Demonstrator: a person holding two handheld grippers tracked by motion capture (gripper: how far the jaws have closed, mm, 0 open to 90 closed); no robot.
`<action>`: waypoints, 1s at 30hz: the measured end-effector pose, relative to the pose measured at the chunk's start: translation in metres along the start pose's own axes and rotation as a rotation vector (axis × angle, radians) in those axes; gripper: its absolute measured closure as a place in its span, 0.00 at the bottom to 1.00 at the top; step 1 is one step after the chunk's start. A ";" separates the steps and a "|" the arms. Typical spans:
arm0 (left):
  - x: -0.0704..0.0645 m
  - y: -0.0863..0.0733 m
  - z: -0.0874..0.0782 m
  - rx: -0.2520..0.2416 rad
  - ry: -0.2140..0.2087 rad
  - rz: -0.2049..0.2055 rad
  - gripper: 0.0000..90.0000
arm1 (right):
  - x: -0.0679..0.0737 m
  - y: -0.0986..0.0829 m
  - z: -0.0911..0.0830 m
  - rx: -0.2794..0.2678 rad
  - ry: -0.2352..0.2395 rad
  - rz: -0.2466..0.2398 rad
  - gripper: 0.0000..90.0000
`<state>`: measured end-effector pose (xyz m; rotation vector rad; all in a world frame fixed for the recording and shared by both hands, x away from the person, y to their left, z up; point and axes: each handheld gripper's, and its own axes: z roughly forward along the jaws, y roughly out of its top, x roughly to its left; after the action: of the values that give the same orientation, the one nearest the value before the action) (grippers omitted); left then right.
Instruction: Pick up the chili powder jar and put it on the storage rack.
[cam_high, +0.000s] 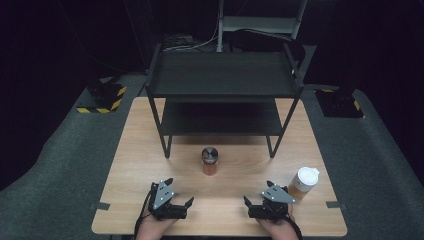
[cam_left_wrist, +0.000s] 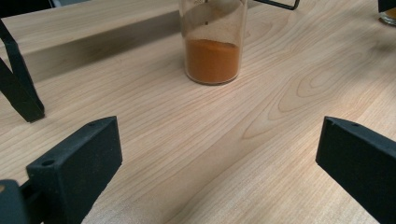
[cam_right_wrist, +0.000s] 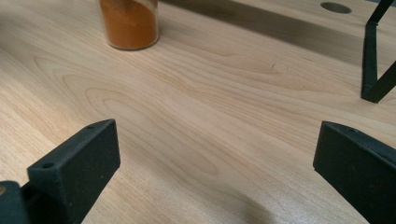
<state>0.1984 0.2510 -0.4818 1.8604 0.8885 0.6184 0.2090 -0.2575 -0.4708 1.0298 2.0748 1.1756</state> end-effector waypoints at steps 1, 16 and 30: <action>0.000 0.000 0.000 -0.002 0.000 0.003 0.01 | -0.001 -0.001 0.000 -0.005 0.002 -0.002 0.00; 0.001 -0.006 -0.004 -0.029 -0.015 0.003 0.01 | -0.002 -0.003 -0.003 -0.014 0.000 0.015 0.00; 0.003 -0.010 -0.006 -0.051 -0.015 -0.026 0.01 | -0.006 -0.006 -0.004 -0.027 0.011 0.025 0.00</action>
<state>0.1921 0.2595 -0.4885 1.8033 0.8782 0.6053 0.2074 -0.2657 -0.4738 1.0411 2.0544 1.2208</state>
